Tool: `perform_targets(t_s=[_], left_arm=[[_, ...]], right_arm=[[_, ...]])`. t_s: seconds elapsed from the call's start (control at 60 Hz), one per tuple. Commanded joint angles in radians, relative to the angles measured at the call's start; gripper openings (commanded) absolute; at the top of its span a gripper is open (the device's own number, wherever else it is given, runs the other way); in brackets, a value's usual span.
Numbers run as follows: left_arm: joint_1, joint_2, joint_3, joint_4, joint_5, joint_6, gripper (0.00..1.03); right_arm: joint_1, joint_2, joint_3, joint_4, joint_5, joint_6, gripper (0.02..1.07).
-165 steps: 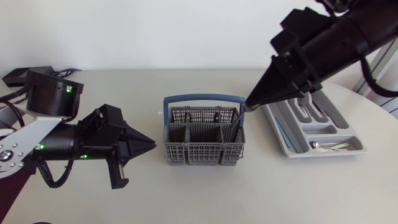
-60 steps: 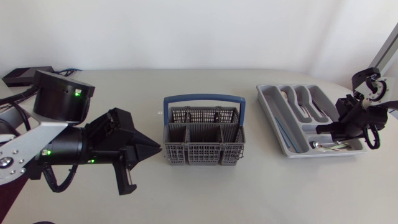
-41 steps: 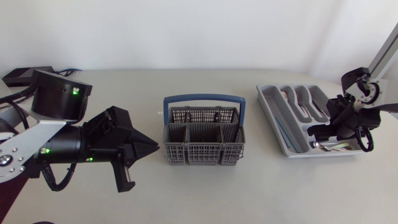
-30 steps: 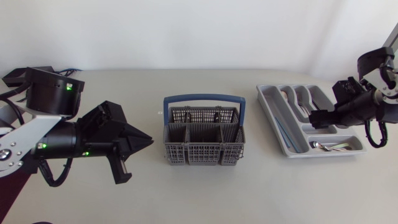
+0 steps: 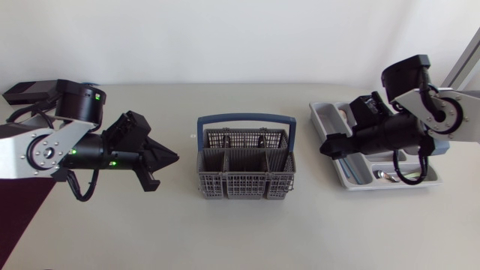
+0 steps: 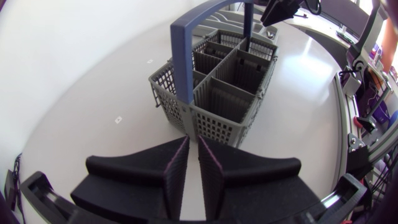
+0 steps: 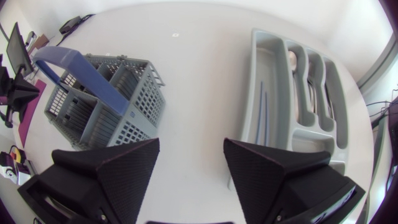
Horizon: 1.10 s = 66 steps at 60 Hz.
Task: Sort the cutlery from the basket into the organizer compartments.
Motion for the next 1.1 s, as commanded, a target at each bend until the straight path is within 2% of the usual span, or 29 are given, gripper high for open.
perform_targets(t_s=[0.0,0.117,0.433,0.767,1.083], left_arm=[[0.011,0.067,0.047,0.019,0.018,-0.020,0.13],[-0.004,0.136,0.068,0.028,0.030,-0.020,0.13],[-0.024,0.201,0.086,0.060,0.050,-0.020,0.11],[0.021,0.210,0.086,0.068,0.076,0.001,0.11],[0.025,0.259,0.139,0.071,0.078,0.004,0.11]], right_arm=[[0.050,0.063,0.003,0.022,-0.009,0.044,0.38],[0.076,0.171,0.055,0.026,-0.024,0.061,0.08],[0.172,0.247,0.093,0.067,-0.024,0.132,0.07],[0.267,0.326,0.175,0.059,0.013,0.179,0.07],[0.304,0.360,0.215,0.055,0.050,0.190,0.07]])
